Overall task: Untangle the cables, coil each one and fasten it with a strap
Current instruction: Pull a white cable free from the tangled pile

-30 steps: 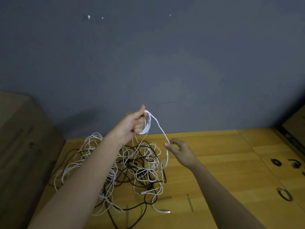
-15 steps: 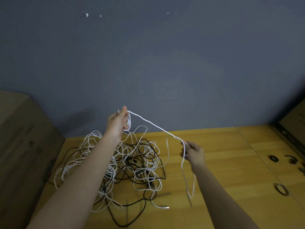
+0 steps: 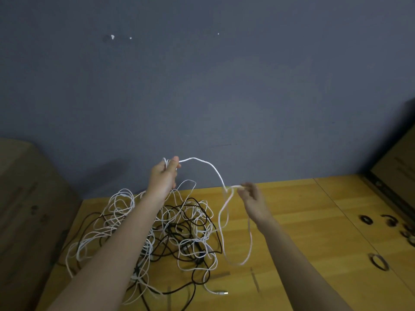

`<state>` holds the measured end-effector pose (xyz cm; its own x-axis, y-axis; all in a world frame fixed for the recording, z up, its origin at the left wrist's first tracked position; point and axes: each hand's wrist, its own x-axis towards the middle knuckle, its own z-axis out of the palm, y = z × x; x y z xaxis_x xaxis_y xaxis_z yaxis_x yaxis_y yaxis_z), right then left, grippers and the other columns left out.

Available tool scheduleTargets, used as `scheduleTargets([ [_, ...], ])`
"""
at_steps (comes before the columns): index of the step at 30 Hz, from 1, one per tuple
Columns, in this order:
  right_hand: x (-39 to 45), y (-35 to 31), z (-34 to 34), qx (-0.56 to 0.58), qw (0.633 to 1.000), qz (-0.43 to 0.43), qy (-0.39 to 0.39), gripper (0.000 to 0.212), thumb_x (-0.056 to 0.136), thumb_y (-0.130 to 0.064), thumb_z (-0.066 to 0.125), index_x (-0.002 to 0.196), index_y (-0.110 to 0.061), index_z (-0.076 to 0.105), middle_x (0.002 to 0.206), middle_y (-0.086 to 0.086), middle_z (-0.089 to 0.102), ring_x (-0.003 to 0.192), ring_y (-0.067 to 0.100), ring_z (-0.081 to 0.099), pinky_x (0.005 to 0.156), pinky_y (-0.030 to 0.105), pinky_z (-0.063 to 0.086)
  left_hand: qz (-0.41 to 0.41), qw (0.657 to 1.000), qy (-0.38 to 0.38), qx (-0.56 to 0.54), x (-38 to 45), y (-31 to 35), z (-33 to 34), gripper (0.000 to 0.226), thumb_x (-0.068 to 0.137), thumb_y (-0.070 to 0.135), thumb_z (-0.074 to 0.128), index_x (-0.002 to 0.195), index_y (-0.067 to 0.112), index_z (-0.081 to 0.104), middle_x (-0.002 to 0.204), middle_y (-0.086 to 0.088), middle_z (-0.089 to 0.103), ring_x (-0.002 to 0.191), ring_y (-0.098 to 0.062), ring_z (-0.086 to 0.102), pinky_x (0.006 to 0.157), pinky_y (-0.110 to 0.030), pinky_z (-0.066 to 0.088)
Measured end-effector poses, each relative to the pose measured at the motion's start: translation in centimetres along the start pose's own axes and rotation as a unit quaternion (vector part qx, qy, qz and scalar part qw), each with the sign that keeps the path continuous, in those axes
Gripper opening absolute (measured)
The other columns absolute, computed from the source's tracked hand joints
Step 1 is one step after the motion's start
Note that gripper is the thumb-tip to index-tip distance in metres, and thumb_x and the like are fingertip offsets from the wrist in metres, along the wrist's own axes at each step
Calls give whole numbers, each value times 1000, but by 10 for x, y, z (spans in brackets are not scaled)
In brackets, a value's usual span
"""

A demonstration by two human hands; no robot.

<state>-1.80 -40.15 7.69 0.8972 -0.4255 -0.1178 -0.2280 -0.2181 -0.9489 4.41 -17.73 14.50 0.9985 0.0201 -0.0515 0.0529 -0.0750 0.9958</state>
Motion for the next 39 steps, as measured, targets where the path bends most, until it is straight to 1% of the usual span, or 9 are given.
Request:
scheduleTargets([
  [3, -8, -7, 5, -132, 987, -84, -18, 36, 98, -42, 45, 130, -27, 51, 135, -1, 41, 133, 16, 26, 106, 28, 20, 23, 998, -49, 42, -7, 7, 7, 28, 101, 32, 45, 95, 8, 58, 62, 2, 39, 49, -10, 34, 49, -20, 35],
  [8, -29, -17, 29, -68, 969, -113, -210, 36, 97, -31, 54, 132, -25, 52, 131, -14, 50, 121, 4, 44, 101, 27, 35, 48, 988, -113, 96, -15, 6, 17, 27, 100, 34, 46, 84, 15, 57, 59, 1, 39, 48, -13, 36, 53, -26, 34],
  [13, -42, -24, 46, 193, 941, -30, -277, 43, 101, -44, 34, 90, -11, 60, 59, 5, 55, 63, 24, 59, 75, 37, 53, 63, 994, -34, 84, -9, 6, 15, 27, 100, 34, 44, 87, 13, 55, 63, 4, 42, 54, -12, 39, 56, -29, 34],
  [17, -32, -38, 32, 176, 960, -72, -207, 33, 96, -40, 40, 82, -12, 50, 56, -8, 35, 48, 8, 28, 44, 17, 28, 46, 991, -38, 122, -4, 2, 1, 33, 101, 40, 37, 86, 15, 51, 65, 4, 42, 56, -11, 41, 63, -31, 37],
  [22, 1, -73, 7, 6, 974, -227, 30, 21, 100, -19, 47, 87, -19, 64, 51, -18, 49, 49, -1, 40, 49, 13, 30, -15, 943, -328, 51, -25, 13, -9, 47, 96, 51, 29, 68, 15, 41, 53, 6, 29, 42, -8, 27, 47, -20, 30],
  [25, 7, -76, 13, -65, 975, -211, 4, 22, 98, -27, 51, 87, -21, 69, 51, -15, 48, 47, -3, 41, 51, 15, 32, -74, 898, -414, -126, -38, 27, -5, 38, 91, 43, 40, 65, 16, 42, 50, 6, 29, 38, -4, 21, 42, -19, 23],
  [30, -30, -26, 50, 12, 963, -70, -259, 29, 100, -36, 43, 91, -23, 68, 55, -3, 54, 43, 9, 41, 41, 20, 33, -17, 916, -303, -261, -37, 39, 10, 17, 96, 17, 39, 84, 9, 47, 59, 4, 41, 41, -4, 29, 47, -16, 38],
  [34, -56, 11, 61, 83, 948, -19, -306, 29, 101, -37, 40, 115, -21, 61, 63, 5, 54, 48, 15, 46, 43, 22, 37, 13, 966, -161, -200, -24, 19, 13, 20, 104, 16, 31, 101, 10, 50, 79, 1, 49, 48, -4, 43, 66, -22, 50],
  [39, -76, 29, 65, -170, 925, -157, -303, 25, 103, -33, 39, 114, -19, 56, 58, -6, 51, 54, 12, 51, 57, 30, 40, 67, 994, -82, -7, -13, -8, 18, 26, 105, 19, 29, 129, 11, 34, 92, 6, 53, 53, 2, 53, 61, -10, 45],
])
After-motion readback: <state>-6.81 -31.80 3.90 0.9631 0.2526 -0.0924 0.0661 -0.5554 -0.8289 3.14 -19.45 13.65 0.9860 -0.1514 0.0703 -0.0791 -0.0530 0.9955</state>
